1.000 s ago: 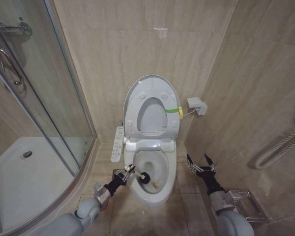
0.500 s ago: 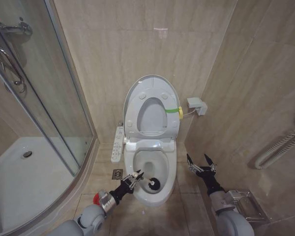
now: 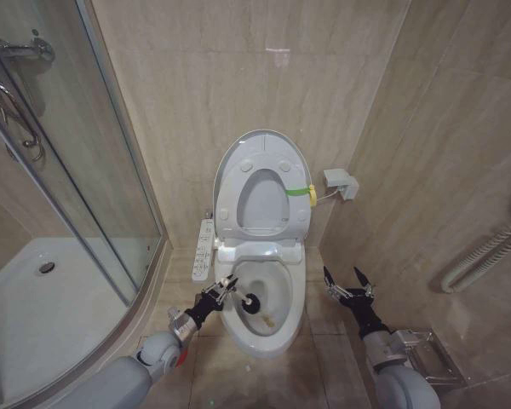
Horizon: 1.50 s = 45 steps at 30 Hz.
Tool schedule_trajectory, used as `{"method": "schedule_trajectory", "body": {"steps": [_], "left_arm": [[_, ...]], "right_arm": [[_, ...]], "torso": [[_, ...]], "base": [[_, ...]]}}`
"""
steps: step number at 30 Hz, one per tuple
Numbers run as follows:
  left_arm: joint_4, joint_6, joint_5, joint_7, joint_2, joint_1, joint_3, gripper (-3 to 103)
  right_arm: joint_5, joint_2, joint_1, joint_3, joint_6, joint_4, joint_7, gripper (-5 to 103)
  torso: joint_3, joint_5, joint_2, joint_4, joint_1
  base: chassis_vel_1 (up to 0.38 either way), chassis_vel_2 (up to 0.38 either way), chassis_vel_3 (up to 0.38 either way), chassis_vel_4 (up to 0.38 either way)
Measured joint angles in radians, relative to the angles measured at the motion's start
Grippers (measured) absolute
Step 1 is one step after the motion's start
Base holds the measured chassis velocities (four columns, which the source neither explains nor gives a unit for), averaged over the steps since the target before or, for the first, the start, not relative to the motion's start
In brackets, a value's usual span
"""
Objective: Open the toilet lid, clean the toilet bowl with a toilet brush, close the toilet lid, and flush.
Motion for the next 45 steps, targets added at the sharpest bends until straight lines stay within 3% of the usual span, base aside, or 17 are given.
{"method": "schedule_trajectory", "body": {"steps": [3,9,16,24,31,36,41,45], "left_arm": [[-0.093,0.01,0.003,-0.017,0.032,0.057,0.007,22],[-0.137,0.017,0.047,-0.018,0.064,0.117,0.004,22],[-0.054,0.019,0.076,-0.019,0.059,0.116,-0.021,22],[0.066,0.018,0.026,-0.017,0.024,0.027,-0.036,22],[-0.059,0.031,-0.003,-0.035,0.051,0.034,-0.019,22],[-0.151,0.03,0.061,-0.044,0.101,0.134,-0.012,22],[-0.178,0.02,0.095,-0.024,0.15,0.225,-0.049,22],[-0.151,0.013,0.098,-0.011,0.15,0.235,-0.072,22]], "right_arm": [[0.0,0.0,0.0,0.0,0.0,0.0,0.0,100],[0.0,0.0,0.0,0.0,0.0,0.0,0.0,100],[0.0,0.0,0.0,0.0,0.0,0.0,0.0,100],[0.0,0.0,0.0,0.0,0.0,0.0,0.0,100],[0.0,0.0,0.0,0.0,0.0,0.0,0.0,100],[0.0,0.0,0.0,0.0,0.0,0.0,0.0,100],[0.0,0.0,0.0,0.0,0.0,0.0,0.0,100],[0.0,0.0,0.0,0.0,0.0,0.0,0.0,100]], "torso": [[0.0,-0.0001,0.0,0.0001,0.0],[0.0,0.0,0.0,0.0004,0.0],[0.0,-0.0001,0.0,0.0002,0.0],[0.0,-0.0001,0.0,0.0001,0.0],[0.0,0.0001,0.0,0.0,0.0],[0.0,-0.0002,0.0,0.0002,0.0],[0.0,-0.0001,0.0,0.0004,0.0],[0.0,0.0,0.0,0.0003,0.0]], "base": [[0.0,0.0,0.0,0.0],[0.0,0.0,0.0,0.0],[0.0,0.0,0.0,0.0],[0.0,0.0,0.0,0.0],[0.0,0.0,0.0,0.0],[0.0,0.0,0.0,0.0],[0.0,0.0,0.0,0.0],[0.0,0.0,0.0,0.0]]}}
